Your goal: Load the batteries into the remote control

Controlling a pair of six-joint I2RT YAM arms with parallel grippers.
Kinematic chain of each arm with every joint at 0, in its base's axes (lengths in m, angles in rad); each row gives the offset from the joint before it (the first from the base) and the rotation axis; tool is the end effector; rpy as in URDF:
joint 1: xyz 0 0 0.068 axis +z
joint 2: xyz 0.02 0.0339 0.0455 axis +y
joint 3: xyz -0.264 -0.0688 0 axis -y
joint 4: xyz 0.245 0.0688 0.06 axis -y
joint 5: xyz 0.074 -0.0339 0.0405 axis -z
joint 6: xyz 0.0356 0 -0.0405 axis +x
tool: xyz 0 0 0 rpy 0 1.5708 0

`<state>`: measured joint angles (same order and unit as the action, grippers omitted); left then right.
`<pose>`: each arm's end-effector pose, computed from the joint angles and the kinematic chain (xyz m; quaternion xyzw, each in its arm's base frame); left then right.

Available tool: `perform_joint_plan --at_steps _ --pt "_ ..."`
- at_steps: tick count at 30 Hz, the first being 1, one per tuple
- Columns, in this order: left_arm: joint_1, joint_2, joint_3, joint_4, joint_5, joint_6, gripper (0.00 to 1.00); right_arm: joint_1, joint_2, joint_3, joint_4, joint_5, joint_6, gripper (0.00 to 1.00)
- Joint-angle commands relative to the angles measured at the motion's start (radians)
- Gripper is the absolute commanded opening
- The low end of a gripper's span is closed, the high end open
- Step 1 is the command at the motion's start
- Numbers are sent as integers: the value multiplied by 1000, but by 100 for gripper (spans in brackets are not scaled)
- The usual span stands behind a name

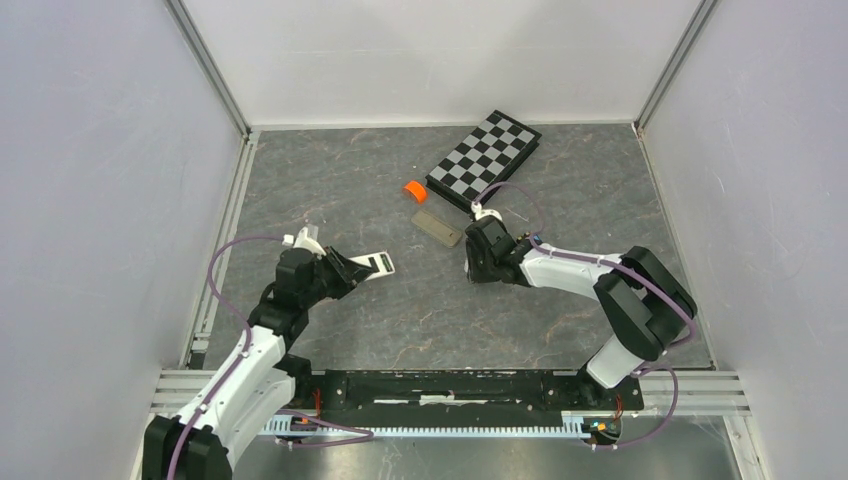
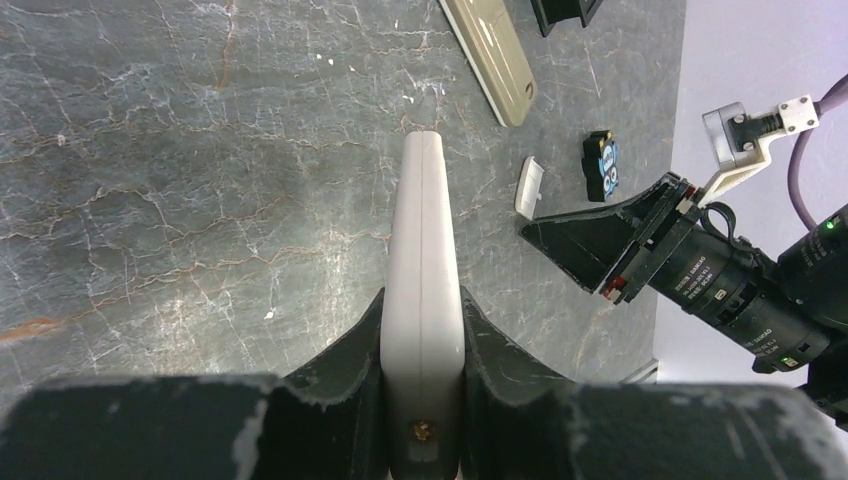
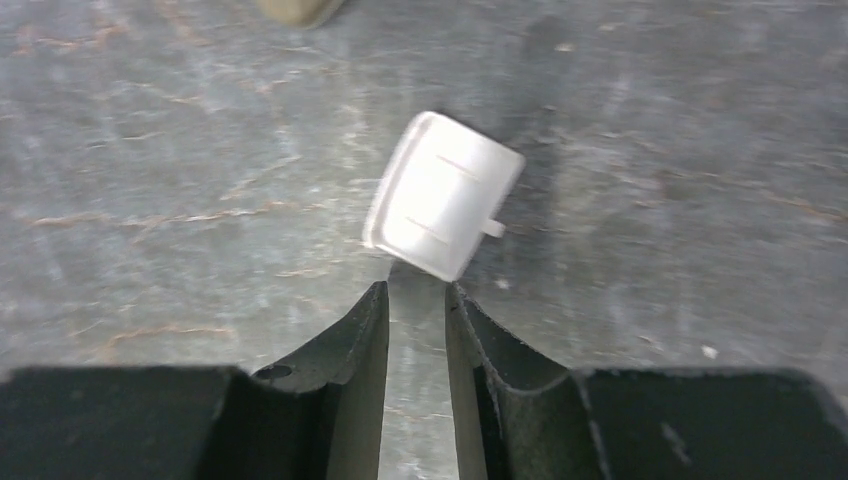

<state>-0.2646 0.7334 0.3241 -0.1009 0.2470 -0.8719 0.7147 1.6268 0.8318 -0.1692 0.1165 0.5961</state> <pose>0.1591 -0.0521 0.1948 -0.1965 0.8356 -0.3597 0.3659 0.2380 0.2010 0.1544 -0.0391 0.9521 0.1377 0.2702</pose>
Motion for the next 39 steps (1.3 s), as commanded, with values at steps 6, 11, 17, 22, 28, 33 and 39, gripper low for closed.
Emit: perform_joint_plan --at_steps 6,11,17,22,28,33,39 --pt "5 13 12 82 41 37 2 -2 -68 83 -192 150 -19 38" --pt "5 14 10 85 50 43 2 24 17 209 -239 181 6 47" --pt "5 22 16 86 70 55 2 38 121 301 -273 229 73 46" --pt "5 27 20 85 70 59 2 44 167 343 -316 269 104 43" --pt "5 37 21 86 72 63 2 50 206 369 -311 267 90 39" --pt "5 39 24 86 72 68 2 57 234 399 -327 283 71 38" --pt "5 39 20 87 74 69 2 68 260 413 -344 305 66 38"
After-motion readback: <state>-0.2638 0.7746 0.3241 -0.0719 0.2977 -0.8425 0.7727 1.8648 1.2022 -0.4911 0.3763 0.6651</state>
